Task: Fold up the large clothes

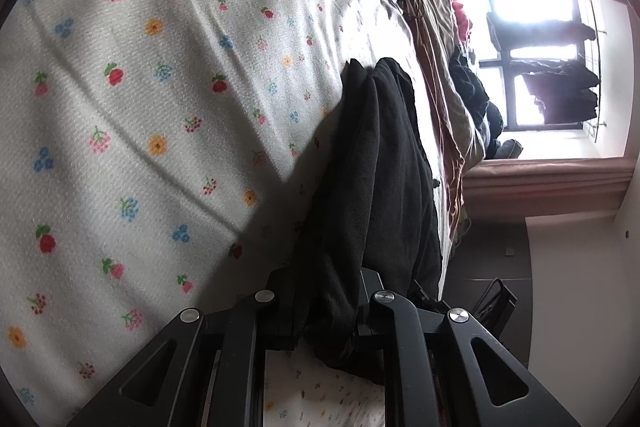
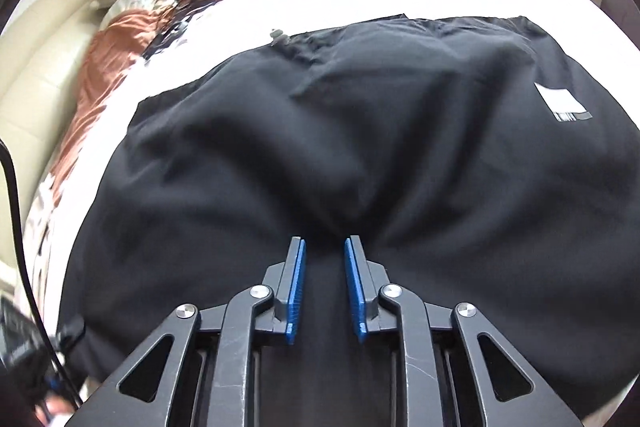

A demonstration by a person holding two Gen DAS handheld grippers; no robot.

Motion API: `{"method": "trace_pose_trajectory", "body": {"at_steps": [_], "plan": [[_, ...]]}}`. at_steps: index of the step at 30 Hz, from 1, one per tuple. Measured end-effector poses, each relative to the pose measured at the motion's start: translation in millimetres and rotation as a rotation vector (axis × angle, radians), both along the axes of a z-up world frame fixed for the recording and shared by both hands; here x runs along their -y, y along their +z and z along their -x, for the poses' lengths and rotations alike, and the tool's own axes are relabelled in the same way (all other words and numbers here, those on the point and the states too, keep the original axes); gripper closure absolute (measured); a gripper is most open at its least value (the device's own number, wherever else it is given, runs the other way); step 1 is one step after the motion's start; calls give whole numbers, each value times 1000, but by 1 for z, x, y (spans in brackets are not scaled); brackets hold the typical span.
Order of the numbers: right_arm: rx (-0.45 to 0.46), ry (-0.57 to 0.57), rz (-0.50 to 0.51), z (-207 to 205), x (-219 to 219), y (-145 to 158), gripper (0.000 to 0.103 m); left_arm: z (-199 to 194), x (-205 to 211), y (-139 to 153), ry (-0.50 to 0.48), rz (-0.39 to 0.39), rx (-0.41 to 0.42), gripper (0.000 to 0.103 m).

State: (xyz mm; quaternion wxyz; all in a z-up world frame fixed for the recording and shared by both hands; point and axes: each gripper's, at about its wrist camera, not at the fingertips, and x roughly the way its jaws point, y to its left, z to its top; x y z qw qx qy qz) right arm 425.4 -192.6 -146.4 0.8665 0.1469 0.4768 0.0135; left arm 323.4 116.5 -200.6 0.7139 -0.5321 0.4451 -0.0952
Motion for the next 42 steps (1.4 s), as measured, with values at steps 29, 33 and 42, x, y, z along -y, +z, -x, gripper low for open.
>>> {"method": "trace_pose_trajectory", "body": {"at_steps": [29, 33, 42], "plan": [[90, -42, -171, -44, 33, 32, 83, -4, 3, -1, 47, -3, -45, 86], [110, -5, -197, -21, 27, 38, 83, -5, 4, 9, 42, -1, -30, 87], [114, -22, -223, 33, 24, 11, 83, -12, 8, 44, 7, -8, 47, 89]]}}
